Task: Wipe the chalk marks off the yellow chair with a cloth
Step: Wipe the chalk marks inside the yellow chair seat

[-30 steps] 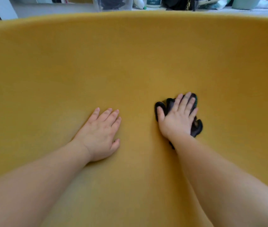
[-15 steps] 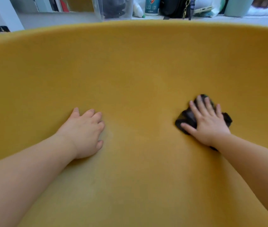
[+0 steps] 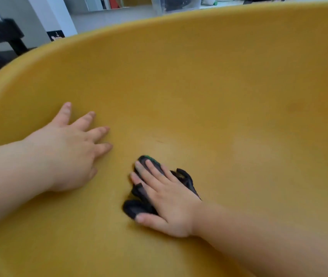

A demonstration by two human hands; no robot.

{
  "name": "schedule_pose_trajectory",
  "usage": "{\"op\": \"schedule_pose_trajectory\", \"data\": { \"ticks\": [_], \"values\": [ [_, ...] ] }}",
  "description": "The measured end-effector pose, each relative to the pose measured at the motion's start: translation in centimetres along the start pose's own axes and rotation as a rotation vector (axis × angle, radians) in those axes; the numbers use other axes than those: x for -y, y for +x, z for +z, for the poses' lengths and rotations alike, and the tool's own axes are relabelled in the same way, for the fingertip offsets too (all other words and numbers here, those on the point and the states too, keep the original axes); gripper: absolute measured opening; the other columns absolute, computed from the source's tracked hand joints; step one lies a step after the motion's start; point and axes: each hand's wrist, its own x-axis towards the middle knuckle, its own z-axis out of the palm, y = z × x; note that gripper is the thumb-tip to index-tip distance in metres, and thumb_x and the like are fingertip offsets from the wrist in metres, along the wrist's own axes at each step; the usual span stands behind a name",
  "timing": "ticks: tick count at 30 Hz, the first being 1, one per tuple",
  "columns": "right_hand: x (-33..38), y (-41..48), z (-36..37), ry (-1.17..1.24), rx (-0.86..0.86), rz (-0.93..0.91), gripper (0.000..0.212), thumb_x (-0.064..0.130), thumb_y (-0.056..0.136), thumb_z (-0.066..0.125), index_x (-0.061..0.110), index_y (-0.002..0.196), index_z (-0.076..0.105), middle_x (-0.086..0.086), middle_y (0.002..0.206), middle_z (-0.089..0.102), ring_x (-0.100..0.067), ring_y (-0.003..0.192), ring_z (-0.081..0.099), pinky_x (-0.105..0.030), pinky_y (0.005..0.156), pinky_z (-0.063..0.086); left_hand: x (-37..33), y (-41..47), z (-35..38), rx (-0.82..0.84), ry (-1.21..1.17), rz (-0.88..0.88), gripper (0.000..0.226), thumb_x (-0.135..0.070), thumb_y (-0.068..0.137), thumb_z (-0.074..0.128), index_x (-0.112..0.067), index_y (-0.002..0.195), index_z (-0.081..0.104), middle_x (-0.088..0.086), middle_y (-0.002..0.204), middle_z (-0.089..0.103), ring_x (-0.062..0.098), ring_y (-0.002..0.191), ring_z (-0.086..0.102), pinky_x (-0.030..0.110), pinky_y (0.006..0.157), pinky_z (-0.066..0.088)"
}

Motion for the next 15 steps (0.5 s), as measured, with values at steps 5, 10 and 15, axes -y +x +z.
{"op": "schedule_pose_trajectory", "data": {
  "ticks": [5,10,15],
  "values": [
    [-11.0,-6.5,-1.7,-0.214,0.094,-0.031,0.082,0.081,0.093,0.009,0.038,0.161,-0.008,0.004,0.170,-0.011,-0.018,0.156,-0.016,-0.050,0.124,-0.012,0.9,-0.8,0.0,-0.042,-0.069,0.052,0.069,-0.065,0.097,0.020,-0.041,0.157,-0.001,-0.006,0.169,-0.003,0.026,0.155,-0.003,0.064,0.120,0.003],
    [-17.7,-1.7,-3.9,-0.316,-0.318,0.668,0.076,0.073,0.097,0.007,0.034,0.160,-0.012,-0.002,0.171,-0.014,-0.025,0.156,-0.018,-0.052,0.123,-0.012,1.9,-1.8,1.3,-0.133,-0.128,0.068,0.067,-0.067,0.094,0.016,-0.040,0.155,0.016,-0.009,0.166,0.013,0.019,0.155,0.009,0.055,0.122,0.006],
    [-6.0,9.1,-1.9,0.056,-0.432,0.806,0.089,0.063,0.093,0.014,0.010,0.162,0.000,-0.019,0.168,-0.014,-0.039,0.155,-0.014,-0.058,0.124,-0.003,3.7,-2.8,3.6,-0.371,-0.150,0.097,0.062,-0.063,0.079,0.031,-0.031,0.109,0.075,0.000,0.119,0.072,0.026,0.116,0.066,0.058,0.101,0.044]
  ]
}}
